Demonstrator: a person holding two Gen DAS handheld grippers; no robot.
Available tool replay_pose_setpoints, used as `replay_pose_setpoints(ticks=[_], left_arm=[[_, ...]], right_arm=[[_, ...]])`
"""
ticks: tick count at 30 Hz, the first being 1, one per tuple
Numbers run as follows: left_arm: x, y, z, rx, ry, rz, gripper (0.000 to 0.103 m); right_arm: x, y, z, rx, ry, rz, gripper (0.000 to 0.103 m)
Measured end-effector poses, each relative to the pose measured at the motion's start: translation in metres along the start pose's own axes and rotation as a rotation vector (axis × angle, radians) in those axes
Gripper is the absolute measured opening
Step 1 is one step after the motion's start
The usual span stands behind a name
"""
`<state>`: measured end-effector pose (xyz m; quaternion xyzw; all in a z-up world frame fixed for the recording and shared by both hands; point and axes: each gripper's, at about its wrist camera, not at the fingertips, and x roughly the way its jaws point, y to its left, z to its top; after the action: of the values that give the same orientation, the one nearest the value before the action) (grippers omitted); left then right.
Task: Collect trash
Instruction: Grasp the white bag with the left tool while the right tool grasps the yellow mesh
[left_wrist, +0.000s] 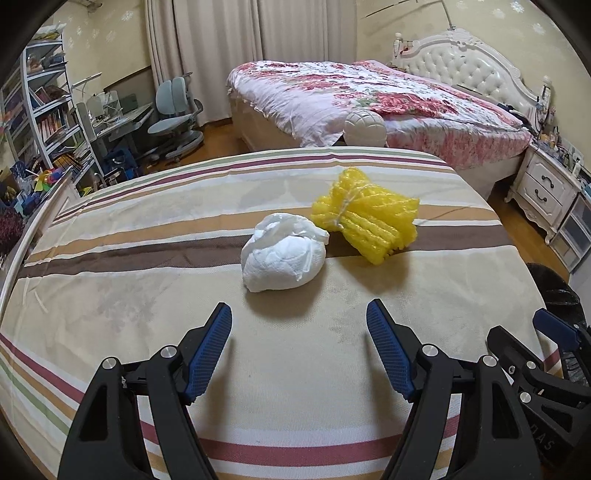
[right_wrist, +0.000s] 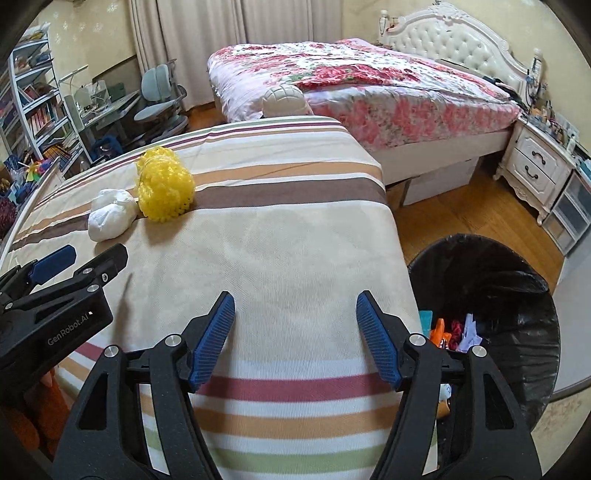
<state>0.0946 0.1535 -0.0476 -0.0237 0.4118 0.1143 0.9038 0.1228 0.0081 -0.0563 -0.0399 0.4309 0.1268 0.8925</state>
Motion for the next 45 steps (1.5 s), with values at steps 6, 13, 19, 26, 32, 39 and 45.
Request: replay_pose_setpoints(ticks=[6, 13, 19, 26, 32, 39, 45], left_arm=[[0.008, 0.01, 0.009, -0.017, 0.004, 0.005, 0.073], [0.015, 0.017, 0.02, -0.007, -0.012, 0.001, 0.07], [0.02, 0.018, 0.02, 0.016, 0.004, -0.041, 0.047], [0.014, 0.028, 0.016, 0.018, -0.007, -0.039, 0.044], [0.011, 0.054, 0.012, -0.025, 0.002, -0.013, 0.044], [0.011, 0.078, 0.009, -0.059, 0.007, 0.006, 0.044], [0.013, 0.085, 0.01, -0.075, 0.007, -0.004, 0.044]], right_arm=[[0.006, 0.008, 0.007, -0.016, 0.005, -0.004, 0.07], [0.012, 0.02, 0.013, -0.047, 0.008, -0.003, 0.071], [0.015, 0.032, 0.016, -0.07, 0.01, 0.001, 0.071], [0.019, 0.047, 0.02, -0.094, 0.013, 0.013, 0.071], [0.025, 0.068, 0.027, -0.128, 0.014, 0.034, 0.071], [0.04, 0.091, 0.044, -0.152, 0.014, 0.044, 0.071], [0.051, 0.101, 0.059, -0.15, 0.007, 0.039, 0.072]])
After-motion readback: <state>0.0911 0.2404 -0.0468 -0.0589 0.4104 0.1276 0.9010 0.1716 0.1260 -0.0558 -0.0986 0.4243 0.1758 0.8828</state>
